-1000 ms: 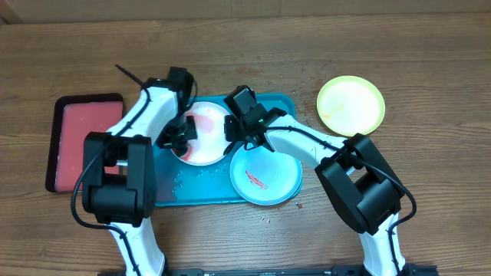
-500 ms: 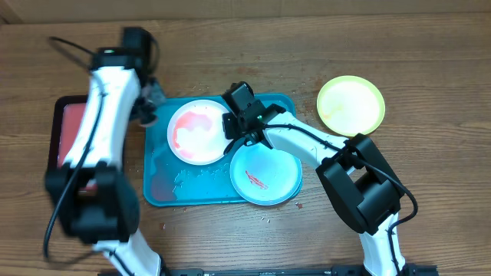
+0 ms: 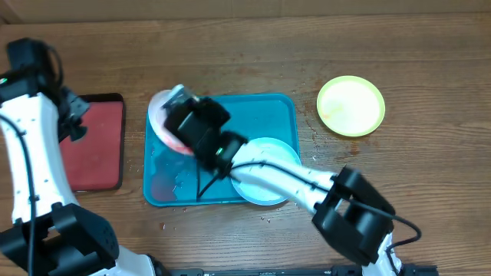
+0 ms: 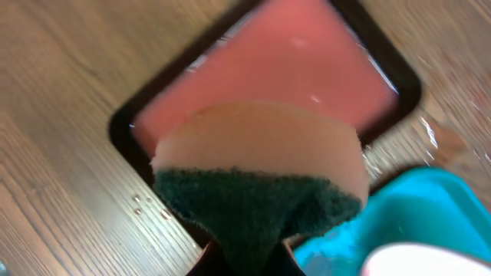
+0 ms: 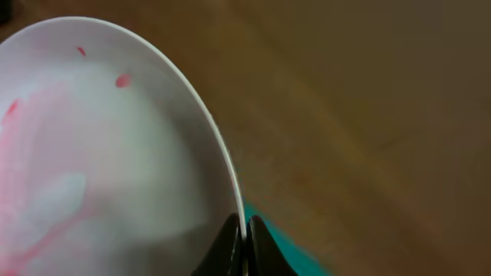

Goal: Clean dirty plates on tray and stack at the side
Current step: 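Lift the white plate with the right gripper and stack it on the yellow plate, then return the right gripper to the second white plate and grasp its rim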

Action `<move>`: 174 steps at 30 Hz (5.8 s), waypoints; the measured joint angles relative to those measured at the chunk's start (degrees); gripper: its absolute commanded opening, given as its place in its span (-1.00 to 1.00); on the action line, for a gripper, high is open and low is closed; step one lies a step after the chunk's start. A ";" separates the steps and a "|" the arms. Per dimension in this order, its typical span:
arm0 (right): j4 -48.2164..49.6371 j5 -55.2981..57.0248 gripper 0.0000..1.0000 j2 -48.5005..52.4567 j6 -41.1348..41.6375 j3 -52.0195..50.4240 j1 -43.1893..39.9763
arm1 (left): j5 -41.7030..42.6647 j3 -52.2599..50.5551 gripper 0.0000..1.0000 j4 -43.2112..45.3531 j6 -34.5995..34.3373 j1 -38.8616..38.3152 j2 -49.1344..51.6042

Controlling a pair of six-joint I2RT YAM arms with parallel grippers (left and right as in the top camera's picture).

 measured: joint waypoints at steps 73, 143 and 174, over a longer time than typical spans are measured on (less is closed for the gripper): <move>-26.40 -54.73 -0.92 -9.88 23.15 -11.52 -69.57 | 13.29 -6.91 -0.91 6.47 0.31 10.62 0.09; -24.24 -63.84 -0.22 -5.62 -6.54 -19.37 -34.77 | 13.31 -6.91 -0.91 6.67 0.50 10.62 0.09; -14.16 -59.74 -0.92 -5.62 4.92 -19.39 -33.94 | 13.84 -6.91 -0.91 6.93 0.96 7.67 0.09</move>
